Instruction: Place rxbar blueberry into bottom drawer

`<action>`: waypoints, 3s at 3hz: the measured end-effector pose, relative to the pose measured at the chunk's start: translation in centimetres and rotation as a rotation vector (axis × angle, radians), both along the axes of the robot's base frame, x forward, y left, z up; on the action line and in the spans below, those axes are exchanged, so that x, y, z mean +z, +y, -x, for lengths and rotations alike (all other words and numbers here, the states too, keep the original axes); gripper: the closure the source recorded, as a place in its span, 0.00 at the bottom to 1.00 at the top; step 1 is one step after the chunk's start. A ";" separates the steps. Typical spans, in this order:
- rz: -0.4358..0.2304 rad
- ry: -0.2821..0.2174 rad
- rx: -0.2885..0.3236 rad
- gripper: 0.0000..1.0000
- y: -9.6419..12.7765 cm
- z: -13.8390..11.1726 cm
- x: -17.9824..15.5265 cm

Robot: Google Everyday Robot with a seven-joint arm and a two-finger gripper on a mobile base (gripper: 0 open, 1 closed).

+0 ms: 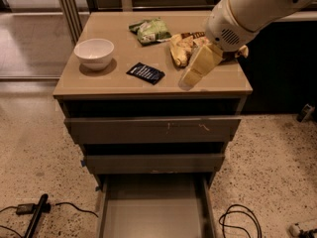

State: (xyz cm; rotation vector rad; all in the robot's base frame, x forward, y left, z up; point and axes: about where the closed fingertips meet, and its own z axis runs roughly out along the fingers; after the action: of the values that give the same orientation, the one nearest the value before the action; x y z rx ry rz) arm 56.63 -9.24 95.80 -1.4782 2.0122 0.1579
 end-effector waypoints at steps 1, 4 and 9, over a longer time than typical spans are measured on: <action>-0.025 -0.017 0.026 0.00 2.4 -3.2 -1.4; -0.055 -0.019 0.085 0.00 8.7 -9.9 -4.5; -0.054 0.167 -0.006 0.00 12.2 -15.5 -13.7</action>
Offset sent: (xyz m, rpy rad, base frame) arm 0.0992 0.0813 -0.0357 0.0745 -0.0492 0.0855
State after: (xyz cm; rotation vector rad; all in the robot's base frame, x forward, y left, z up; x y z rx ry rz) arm 72.09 2.92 82.14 -1.4677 2.1263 0.3408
